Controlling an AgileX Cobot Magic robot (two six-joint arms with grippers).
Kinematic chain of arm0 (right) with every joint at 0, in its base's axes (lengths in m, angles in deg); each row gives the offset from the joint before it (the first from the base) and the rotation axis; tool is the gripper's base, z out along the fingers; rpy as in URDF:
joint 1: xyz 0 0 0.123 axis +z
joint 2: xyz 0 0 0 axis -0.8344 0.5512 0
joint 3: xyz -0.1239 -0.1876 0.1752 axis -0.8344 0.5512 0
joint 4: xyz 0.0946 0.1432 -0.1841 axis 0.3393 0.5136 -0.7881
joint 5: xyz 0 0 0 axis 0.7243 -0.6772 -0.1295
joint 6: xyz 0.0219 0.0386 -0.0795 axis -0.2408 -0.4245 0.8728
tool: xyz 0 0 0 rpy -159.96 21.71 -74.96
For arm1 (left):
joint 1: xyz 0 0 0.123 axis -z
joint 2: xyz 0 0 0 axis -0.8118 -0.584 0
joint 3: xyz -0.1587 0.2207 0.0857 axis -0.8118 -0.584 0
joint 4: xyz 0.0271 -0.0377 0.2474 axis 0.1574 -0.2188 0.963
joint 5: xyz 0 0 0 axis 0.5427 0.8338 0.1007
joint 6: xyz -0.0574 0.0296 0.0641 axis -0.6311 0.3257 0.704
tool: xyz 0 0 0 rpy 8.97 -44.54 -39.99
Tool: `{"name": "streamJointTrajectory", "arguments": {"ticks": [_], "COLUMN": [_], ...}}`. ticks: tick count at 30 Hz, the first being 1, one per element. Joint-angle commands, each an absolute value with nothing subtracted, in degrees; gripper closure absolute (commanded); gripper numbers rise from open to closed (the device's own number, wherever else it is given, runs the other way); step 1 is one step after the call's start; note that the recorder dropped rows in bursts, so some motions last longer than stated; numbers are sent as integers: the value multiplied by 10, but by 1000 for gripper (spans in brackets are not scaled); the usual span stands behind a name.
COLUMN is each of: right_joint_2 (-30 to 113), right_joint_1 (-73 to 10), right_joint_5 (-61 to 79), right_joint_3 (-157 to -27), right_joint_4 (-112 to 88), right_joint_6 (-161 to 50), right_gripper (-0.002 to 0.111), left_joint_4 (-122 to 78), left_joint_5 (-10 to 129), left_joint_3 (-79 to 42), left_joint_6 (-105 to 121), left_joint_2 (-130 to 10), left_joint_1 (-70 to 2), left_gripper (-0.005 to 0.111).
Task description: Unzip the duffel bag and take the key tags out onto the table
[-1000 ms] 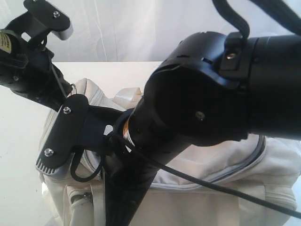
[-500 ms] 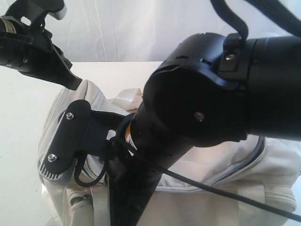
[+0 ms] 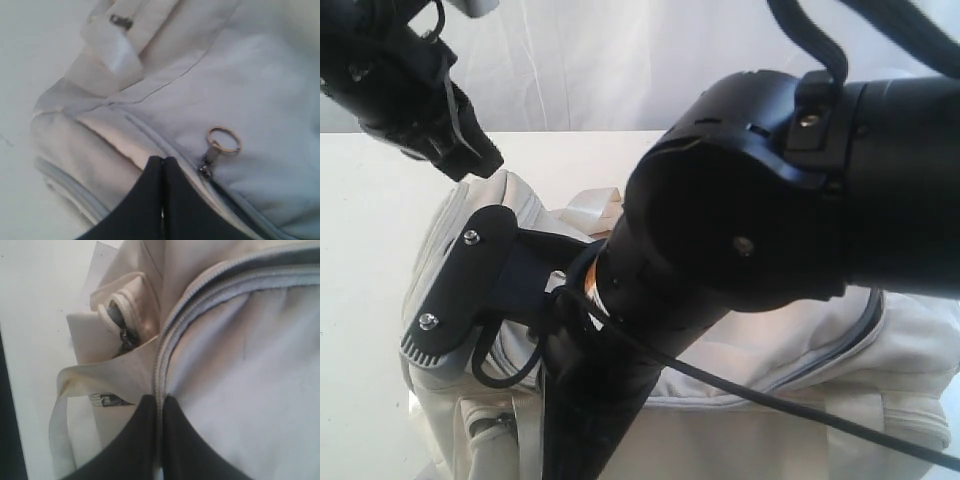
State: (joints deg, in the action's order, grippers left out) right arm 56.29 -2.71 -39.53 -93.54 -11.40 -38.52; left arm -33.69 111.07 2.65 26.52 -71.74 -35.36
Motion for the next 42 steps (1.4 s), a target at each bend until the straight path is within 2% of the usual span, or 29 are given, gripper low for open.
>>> {"name": "streamJointTrajectory", "arguments": {"ticks": [1, 4, 6, 8, 13, 15, 19, 26, 28, 33, 42], "right_joint_2": [562, 562, 562, 560, 535, 520, 478, 402, 380, 338, 314], "right_joint_1": [-26, -26, -26, -26, -26, -26, -26, -26, -26, -26, -26], "right_joint_5": [-390, -394, -398, -402, -406, -406, -422, -475, -484, -511, -517], "right_joint_3": [-934, -934, -934, -934, -935, -935, -935, -935, -935, -935, -934], "right_joint_4": [-77, -62, -54, -50, -56, -72, -102, -147, -154, -173, -197], "right_joint_6": [-392, -383, -383, -383, -383, -386, -416, -470, -482, -515, -523], "right_gripper": [108, 107, 101, 91, 57, 50, 50, 50, 50, 50, 50], "left_joint_4": [-388, -394, -400, -407, -434, -462, -502, -498, -498, -518, -387], "left_joint_5": [1249, 1295, 1295, 1295, 1295, 1295, 1295, 1295, 1295, 1285, 1187], "left_joint_3": [111, 145, 155, 155, 155, 155, 155, 136, 110, 66, 57], "left_joint_6": [399, 431, 434, 434, 451, 476, 521, 580, 617, 671, 621], "left_joint_2": [-769, -805, -824, -835, -843, -843, -844, -848, -848, -848, -848], "left_joint_1": [-376, -376, -376, -376, -376, -376, -376, -374, -374, -368, -284], "left_gripper": [107, 107, 107, 107, 107, 107, 98, 58, 50, 48, 48]}}
